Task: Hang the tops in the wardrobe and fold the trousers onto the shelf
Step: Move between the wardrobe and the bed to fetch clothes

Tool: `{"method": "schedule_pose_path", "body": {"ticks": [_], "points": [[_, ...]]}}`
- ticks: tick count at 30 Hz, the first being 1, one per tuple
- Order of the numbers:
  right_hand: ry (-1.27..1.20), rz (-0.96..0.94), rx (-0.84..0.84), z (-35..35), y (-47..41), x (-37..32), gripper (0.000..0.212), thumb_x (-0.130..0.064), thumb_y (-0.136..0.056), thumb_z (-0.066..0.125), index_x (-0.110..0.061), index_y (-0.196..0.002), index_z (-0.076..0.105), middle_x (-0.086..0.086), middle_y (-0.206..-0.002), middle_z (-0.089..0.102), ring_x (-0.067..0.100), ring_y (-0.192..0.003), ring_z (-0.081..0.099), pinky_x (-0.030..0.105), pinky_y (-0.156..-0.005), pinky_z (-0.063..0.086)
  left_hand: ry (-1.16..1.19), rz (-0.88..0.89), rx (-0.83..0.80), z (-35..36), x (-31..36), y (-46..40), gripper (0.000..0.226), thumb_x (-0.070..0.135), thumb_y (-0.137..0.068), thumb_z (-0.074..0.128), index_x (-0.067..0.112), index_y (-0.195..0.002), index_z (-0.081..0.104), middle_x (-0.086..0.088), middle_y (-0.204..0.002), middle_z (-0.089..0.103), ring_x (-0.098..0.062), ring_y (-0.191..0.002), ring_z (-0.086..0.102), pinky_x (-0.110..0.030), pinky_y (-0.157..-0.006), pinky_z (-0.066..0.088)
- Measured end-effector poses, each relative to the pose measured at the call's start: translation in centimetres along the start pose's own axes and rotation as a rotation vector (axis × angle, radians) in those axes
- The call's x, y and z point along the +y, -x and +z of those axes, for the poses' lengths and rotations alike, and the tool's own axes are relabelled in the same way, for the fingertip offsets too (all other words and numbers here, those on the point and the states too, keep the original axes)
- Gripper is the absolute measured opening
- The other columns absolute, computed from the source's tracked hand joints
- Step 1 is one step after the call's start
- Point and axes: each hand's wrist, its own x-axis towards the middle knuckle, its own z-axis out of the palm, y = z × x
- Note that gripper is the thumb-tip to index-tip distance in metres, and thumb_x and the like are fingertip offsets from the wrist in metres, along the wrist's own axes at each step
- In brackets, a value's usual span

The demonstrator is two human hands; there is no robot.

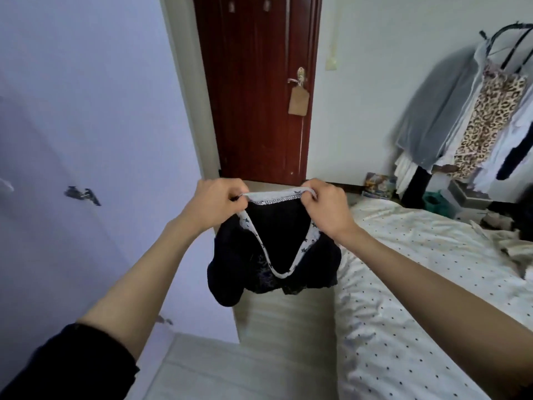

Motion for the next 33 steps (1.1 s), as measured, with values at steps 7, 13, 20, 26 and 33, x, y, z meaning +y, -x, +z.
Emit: {"method": "schedule_pose_path", "body": {"ticks": [7,13,20,26,33], "points": [[0.052,-0.299,-0.313,6.9,-2.1,-6.6,0.023,-0.02,-0.098,0.042,-0.014,-0.109,0.062,0.005,-0.083,0.064,0.03,-0.09,0.06,0.04,-0.098,0.033,-0.242,-0.238,0.234,-5.3,-7.0,3.9,0.017,0.018,-0.089,0.054,0.023,-0.085,0.069,0.006,-0.093,0.065,-0.018,-0.084,0.059,-0.035,-0.093,0.031],[0.168,-0.684,-0.426,12.7,-3.9,-11.8,0.036,0.001,-0.087,0.042,-0.014,-0.115,0.06,0.005,-0.112,0.065,0.028,-0.104,0.057,0.034,-0.088,0.031,-0.091,-0.571,0.333,-7.8,-11.3,10.4,0.019,0.015,-0.095,0.047,0.021,-0.079,0.055,0.002,-0.077,0.058,-0.021,-0.08,0.05,-0.036,-0.09,0.039],[0.293,-0.815,-0.531,19.5,-2.6,-17.3,0.033,0.002,-0.084,0.047,-0.008,-0.114,0.058,0.011,-0.112,0.06,0.034,-0.1,0.06,0.034,-0.075,0.043,-0.273,-0.872,0.265,-10.7,-14.4,18.2,0.014,0.027,-0.091,0.06,0.015,-0.094,0.066,0.005,-0.081,0.06,-0.022,-0.092,0.054,-0.031,-0.087,0.023],[0.221,-0.951,-0.524,25.4,-2.5,-25.2,0.031,0.01,-0.079,0.047,-0.001,-0.107,0.057,0.015,-0.106,0.06,0.033,-0.096,0.059,0.032,-0.065,0.034,-0.399,-0.976,0.422,-14.9,-18.1,23.4,0.013,0.017,-0.087,0.061,0.02,-0.096,0.07,0.0,-0.093,0.071,-0.026,-0.098,0.061,-0.038,-0.098,0.038],[0.176,-1.001,-0.55,32.8,-3.2,-33.7,0.025,0.007,-0.078,0.051,-0.003,-0.1,0.06,0.012,-0.099,0.062,0.033,-0.088,0.061,0.031,-0.063,0.033,-0.508,-1.14,0.671,-20.3,-25.3,26.4,0.02,0.013,-0.082,0.058,0.022,-0.094,0.071,-0.007,-0.095,0.071,-0.032,-0.1,0.061,-0.038,-0.099,0.038]]}}
